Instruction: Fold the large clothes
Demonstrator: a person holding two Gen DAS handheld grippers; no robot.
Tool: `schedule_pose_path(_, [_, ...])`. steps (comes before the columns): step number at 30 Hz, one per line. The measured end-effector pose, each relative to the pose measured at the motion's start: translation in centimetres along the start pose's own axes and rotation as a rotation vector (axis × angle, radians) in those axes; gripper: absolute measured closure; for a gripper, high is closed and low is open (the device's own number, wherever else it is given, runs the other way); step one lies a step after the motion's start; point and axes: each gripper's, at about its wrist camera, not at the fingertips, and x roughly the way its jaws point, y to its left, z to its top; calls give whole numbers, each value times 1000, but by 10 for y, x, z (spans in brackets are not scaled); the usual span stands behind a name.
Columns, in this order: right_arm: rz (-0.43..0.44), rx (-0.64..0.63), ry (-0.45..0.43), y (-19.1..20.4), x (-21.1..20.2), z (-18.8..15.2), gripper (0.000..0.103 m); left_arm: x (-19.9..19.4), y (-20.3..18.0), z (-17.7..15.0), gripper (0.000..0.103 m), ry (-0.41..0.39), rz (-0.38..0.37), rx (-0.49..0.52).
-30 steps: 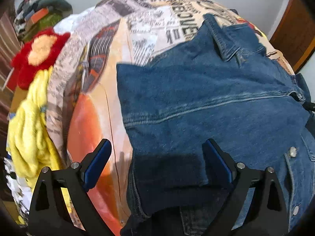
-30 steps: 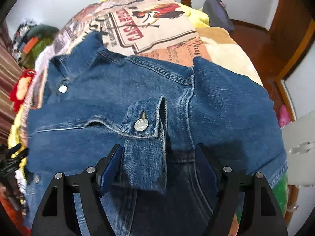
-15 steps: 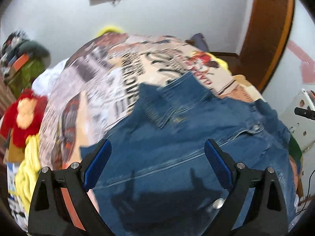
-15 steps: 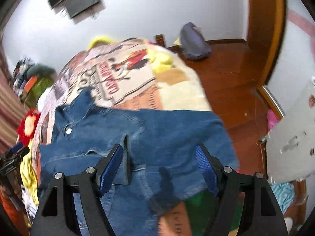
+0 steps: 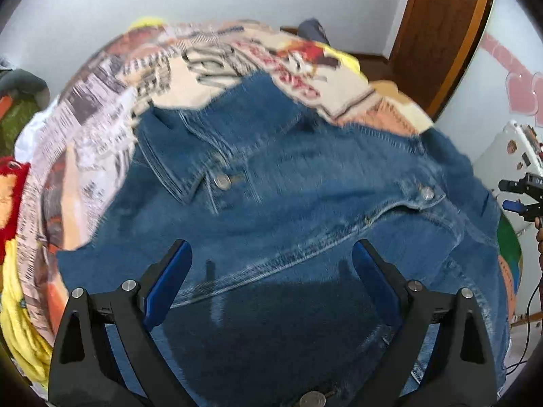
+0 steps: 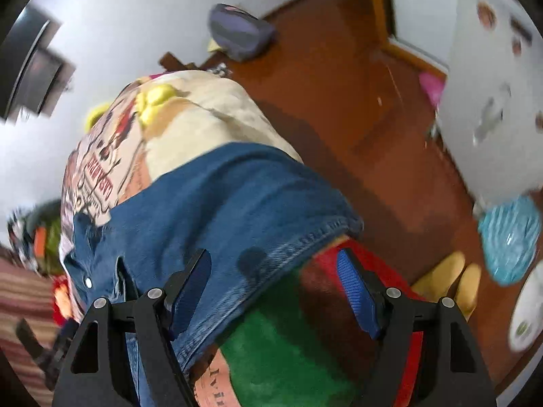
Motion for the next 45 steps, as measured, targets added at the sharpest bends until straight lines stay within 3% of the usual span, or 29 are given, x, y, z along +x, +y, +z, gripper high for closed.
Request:
schedule_pose_path(6, [72,117,68,-20,32,2,28,26,-1,-10,7,71,-9,-22])
schedule_pose_path(11, [81,155,43,-19,47,7,29,31,1,-13,7,88,-17,-41])
schedule_pose_path(17, [15,87,-49,-3,47,9,60,29,4,-13,7,83,-22,-52])
schedule_pose_path(19, [-2,33,-96,6,38,7,76,26,7,-12,7,72,-12,-61])
schedule_pose_path(22, [-19,-33,-145,23,23,5,85,21,12,-11,7,63,-16,-81])
schedule_pose_path(25, [-10,-99,-185,44,2,2,88,10,15,-11,7,43,-23,-92])
schedule_pose_path(33, [113,-293,-322,119,-71,-20,90,-21,21,-10,7,-30,-67,-123])
schedule_pose_path(39, [220,-410,-313,182,-87,-47,90,-45,20,-12,7,-84,-83,-104])
schedule_pose_path(45, [277,-491,-215,236,-63,-76,90,-66,28,-26,7,-122,-65,-80])
